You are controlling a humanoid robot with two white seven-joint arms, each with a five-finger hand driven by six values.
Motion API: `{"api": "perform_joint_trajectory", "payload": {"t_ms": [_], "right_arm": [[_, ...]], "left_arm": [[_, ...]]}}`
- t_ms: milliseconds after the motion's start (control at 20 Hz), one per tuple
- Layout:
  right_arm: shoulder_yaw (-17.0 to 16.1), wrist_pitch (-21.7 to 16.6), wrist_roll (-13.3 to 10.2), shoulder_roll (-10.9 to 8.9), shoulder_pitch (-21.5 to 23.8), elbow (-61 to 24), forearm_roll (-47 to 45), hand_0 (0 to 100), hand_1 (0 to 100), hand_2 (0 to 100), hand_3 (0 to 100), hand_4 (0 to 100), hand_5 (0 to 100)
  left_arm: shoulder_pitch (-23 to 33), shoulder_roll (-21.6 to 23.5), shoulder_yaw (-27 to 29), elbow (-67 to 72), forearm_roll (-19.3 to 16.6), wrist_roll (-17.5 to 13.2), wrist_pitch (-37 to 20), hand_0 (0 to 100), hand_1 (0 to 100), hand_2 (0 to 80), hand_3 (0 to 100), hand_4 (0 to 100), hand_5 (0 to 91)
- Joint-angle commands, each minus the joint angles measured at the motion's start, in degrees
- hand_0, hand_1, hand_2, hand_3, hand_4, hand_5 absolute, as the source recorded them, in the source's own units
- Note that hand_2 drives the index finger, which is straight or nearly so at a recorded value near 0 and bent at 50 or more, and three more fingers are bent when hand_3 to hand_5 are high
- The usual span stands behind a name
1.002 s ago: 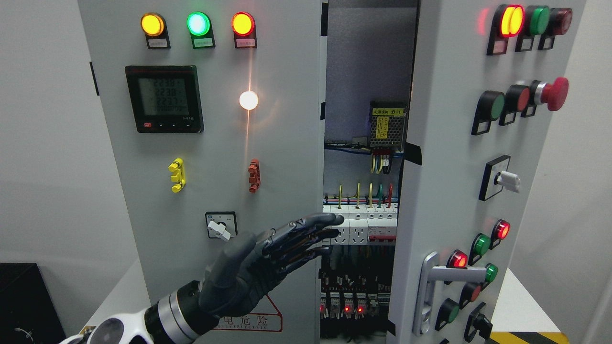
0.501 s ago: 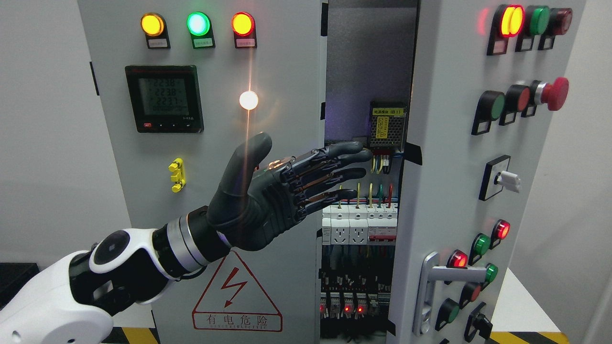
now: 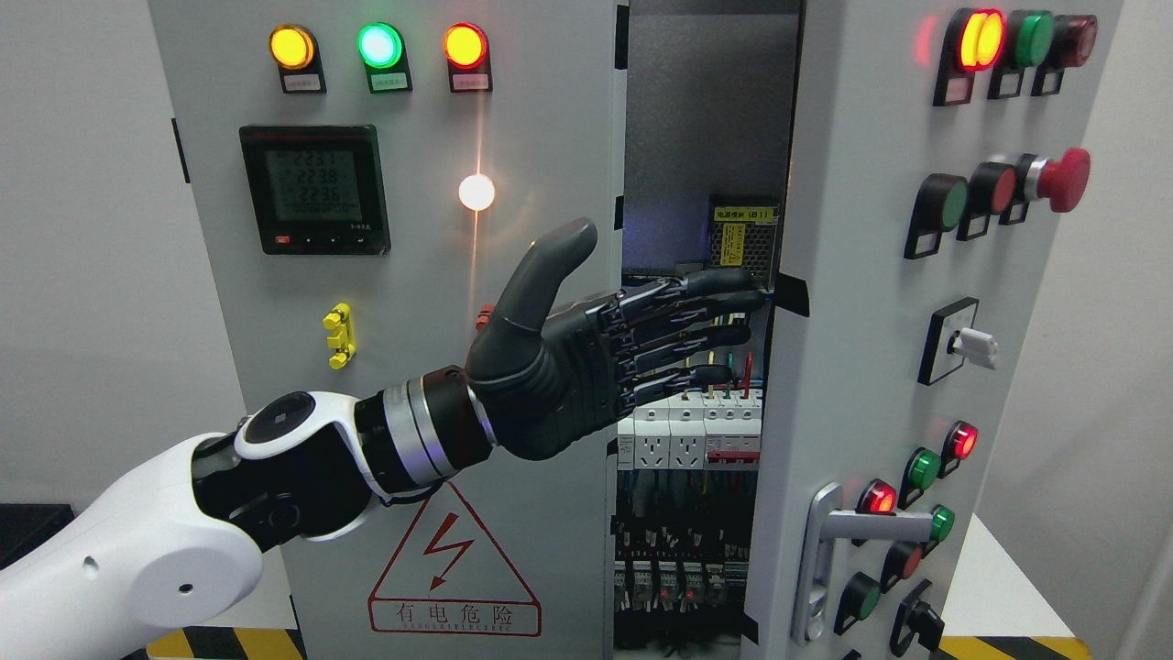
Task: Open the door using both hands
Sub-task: 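Raise the left hand and insert its fingers into the door gap, then push the ajar door panel outward with the left hand, swinging it open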
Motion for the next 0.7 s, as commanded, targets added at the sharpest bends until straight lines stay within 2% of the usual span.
{"api": "perform_joint_trajectory", "payload": {"t_ms": [0, 651], "right_arm": [[0.00, -0.01, -0.02, 0.00, 0.00, -0.02, -0.01, 0, 0, 0, 0, 0, 0], [0.00, -0.01, -0.01, 0.00, 0.00, -0.02, -0.01, 0, 0, 0, 0, 0, 0]], "left_arm": [[-2.43, -3.50, -4.18, 1.62, 4.46, -0.24, 0.95, 0, 0, 0.0, 0, 0, 0.0], [-3.65, -4.73, -3.91, -2.88, 6.84, -0.24, 1.92, 0, 0, 0.0, 0, 0, 0.0]]}}
